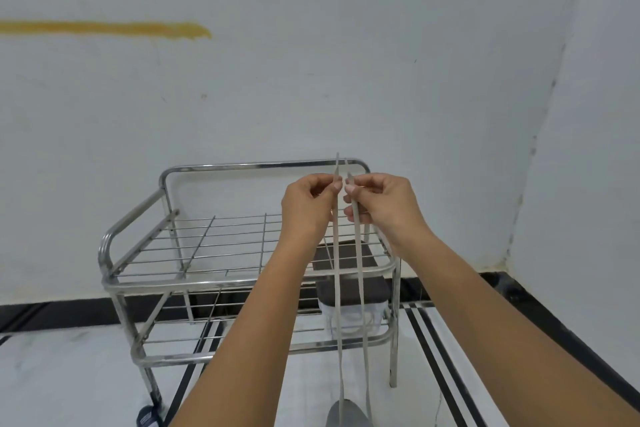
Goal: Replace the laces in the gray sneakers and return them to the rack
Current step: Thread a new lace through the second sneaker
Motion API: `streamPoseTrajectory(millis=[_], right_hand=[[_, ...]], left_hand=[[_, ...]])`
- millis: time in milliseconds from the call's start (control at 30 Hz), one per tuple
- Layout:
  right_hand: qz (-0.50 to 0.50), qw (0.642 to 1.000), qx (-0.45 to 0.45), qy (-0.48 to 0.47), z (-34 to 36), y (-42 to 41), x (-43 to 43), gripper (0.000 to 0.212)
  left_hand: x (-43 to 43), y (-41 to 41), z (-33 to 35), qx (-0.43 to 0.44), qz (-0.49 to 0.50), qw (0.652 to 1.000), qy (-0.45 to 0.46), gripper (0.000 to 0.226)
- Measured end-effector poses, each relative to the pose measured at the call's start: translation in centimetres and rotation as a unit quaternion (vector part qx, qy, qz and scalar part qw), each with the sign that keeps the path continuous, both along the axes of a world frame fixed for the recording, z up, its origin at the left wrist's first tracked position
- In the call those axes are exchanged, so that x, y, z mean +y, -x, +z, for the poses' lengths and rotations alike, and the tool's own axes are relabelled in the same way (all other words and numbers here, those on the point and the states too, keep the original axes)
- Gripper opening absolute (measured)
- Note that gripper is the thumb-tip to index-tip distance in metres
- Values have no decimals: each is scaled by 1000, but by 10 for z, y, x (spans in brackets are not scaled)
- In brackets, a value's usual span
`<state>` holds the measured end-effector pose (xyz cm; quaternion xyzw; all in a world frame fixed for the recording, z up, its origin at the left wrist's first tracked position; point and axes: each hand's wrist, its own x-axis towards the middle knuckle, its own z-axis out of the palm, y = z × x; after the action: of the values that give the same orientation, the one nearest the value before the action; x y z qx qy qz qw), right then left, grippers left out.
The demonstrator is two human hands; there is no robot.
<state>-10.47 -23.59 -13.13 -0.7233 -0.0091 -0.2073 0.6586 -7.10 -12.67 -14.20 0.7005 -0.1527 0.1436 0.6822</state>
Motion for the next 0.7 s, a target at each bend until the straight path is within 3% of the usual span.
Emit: streamPoseTrajectory(millis=[267, 700], right_hand=[[-10, 997, -65, -27, 9, -1, -5, 8], [-18, 996, -72, -40, 18, 0, -18, 8]], left_hand=[[-6, 0, 11, -13, -42, 998, 40, 14], [-16, 2, 25, -24, -83, 995, 47, 6]])
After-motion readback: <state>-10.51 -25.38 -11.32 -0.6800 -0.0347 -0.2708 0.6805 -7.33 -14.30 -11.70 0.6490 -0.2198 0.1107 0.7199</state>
